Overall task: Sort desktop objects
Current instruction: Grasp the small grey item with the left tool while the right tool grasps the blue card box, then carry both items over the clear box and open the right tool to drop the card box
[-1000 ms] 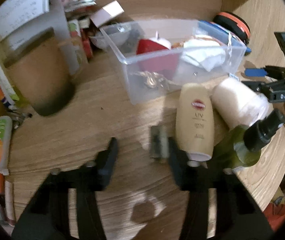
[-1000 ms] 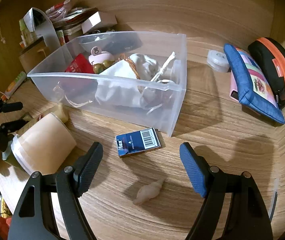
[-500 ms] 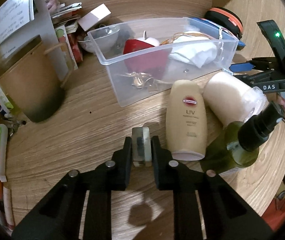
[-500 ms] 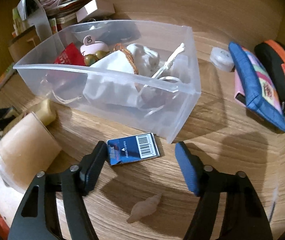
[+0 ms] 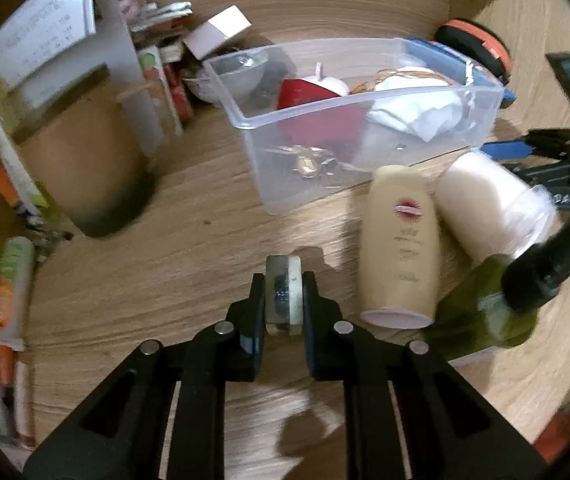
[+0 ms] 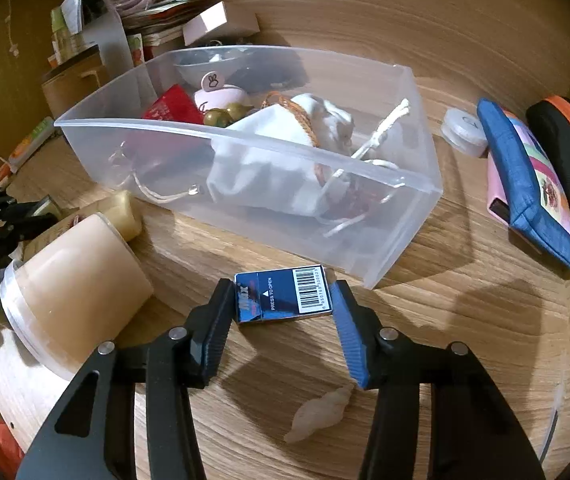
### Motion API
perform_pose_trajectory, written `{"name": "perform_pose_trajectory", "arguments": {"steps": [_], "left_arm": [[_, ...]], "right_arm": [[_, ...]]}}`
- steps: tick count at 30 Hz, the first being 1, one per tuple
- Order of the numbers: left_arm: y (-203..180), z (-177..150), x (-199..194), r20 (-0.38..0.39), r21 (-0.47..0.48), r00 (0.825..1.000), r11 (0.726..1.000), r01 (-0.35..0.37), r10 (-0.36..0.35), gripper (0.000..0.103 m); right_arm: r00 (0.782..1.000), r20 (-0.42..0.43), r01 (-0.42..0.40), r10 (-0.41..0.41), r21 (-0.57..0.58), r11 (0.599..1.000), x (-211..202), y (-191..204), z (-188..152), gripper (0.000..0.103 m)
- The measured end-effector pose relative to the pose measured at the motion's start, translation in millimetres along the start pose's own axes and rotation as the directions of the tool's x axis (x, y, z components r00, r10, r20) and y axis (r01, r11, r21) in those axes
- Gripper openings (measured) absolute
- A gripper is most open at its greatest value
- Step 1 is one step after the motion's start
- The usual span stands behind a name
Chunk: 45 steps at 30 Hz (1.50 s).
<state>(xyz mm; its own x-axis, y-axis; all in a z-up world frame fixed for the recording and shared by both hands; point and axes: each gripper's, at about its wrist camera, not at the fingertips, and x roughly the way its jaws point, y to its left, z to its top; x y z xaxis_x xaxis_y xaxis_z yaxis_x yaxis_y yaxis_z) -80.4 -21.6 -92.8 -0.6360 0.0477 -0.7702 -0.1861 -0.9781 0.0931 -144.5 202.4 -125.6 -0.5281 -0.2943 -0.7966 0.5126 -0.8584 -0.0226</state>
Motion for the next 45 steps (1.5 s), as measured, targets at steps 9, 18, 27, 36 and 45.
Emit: {"name": "perform_pose_trajectory", "arguments": {"steps": [9, 18, 27, 36, 45], "left_arm": [[21.1, -4.5, -9.9, 0.019, -0.102, 0.998, 0.993, 0.053, -0.052, 0.015], [32.6, 3.0, -22.0, 0.064, -0.139, 0.997, 0.989, 0.040, -0.032, 0.015], [44.3, 17.3, -36.4, 0.111, -0.156, 0.994, 0.987, 0.020, -0.003, 0.015], [48.7, 46.4, -53.9, 0.177, -0.145, 0.984, 0.988, 0.050, -0.024, 0.015], [39.5, 79.7, -60.5, 0.248, -0.136, 0.963, 0.981, 0.141, -0.104, 0.015]], "right_arm": [[0.999, 0.034, -0.027, 0.026, 0.033, 0.999, -13.9, -7.6, 3.6, 0.046], [0.992, 0.093, -0.087, 0.080, 0.069, 0.994, -47.0, -13.5, 7.9, 0.046], [0.981, 0.174, -0.097, 0.083, 0.074, 0.993, -79.7, -16.8, 14.6, 0.046], [0.972, 0.221, -0.089, 0.075, 0.055, 0.994, -96.2, -16.1, 28.7, 0.046], [0.967, 0.239, -0.098, 0.090, 0.024, 0.995, -98.6, -9.6, 46.1, 0.046]]}}
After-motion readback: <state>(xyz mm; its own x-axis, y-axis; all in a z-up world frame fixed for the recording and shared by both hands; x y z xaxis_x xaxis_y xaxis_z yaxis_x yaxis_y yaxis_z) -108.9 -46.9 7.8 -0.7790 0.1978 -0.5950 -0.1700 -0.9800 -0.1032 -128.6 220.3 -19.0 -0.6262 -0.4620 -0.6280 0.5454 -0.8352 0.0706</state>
